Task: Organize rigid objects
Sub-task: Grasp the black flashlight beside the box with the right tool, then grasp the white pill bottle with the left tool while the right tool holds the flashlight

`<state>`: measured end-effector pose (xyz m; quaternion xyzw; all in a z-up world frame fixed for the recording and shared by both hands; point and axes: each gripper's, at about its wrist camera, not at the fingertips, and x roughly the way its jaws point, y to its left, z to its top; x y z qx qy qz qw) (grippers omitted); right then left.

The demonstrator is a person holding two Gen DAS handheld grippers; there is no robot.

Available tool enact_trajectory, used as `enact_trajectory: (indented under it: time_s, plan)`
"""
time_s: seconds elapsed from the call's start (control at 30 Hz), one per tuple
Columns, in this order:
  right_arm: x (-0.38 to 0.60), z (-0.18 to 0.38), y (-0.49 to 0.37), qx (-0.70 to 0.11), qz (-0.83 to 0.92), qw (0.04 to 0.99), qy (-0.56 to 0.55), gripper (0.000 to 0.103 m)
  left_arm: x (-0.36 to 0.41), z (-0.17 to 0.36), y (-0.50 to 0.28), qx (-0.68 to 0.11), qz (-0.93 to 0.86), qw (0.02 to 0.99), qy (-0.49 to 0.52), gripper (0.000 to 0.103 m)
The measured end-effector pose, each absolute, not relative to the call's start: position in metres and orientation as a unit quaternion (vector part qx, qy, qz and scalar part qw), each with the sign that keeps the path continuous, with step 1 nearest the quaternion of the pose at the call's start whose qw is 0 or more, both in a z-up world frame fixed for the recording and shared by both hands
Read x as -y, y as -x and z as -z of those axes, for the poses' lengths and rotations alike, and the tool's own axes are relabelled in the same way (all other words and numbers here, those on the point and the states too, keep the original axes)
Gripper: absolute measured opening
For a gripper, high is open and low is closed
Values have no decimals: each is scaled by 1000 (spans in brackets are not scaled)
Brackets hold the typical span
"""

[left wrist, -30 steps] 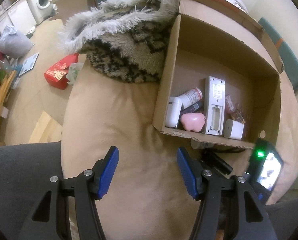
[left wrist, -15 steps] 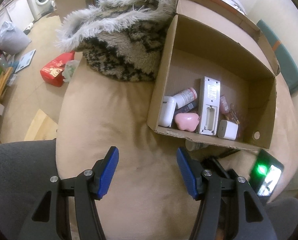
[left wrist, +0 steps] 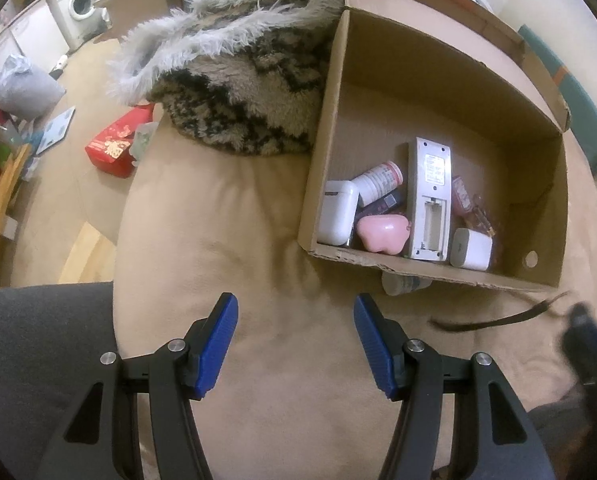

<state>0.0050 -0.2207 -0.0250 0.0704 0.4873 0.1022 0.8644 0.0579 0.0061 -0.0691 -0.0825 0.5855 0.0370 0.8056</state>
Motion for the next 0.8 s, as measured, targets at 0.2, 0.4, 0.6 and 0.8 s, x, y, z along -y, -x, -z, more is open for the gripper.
enact_trajectory:
  time_s: [0.2,0.4,0.6,0.8]
  plan:
    - [235,1,-26,-443,-144,881,-82,89,3,77,-54,-567,-25,820,75,57]
    - [258,4,-33,-423,-97,892,-126,89,31,98,-54,-587,-16,808,51,57]
    - [278,2,-40,-414,-82,894,-150,89,79,119,-66,-597,1,801,46,58]
    - [293,9,-45,-426,-68,885,-176,89,107,140,-90,-594,-12,803,36,64]
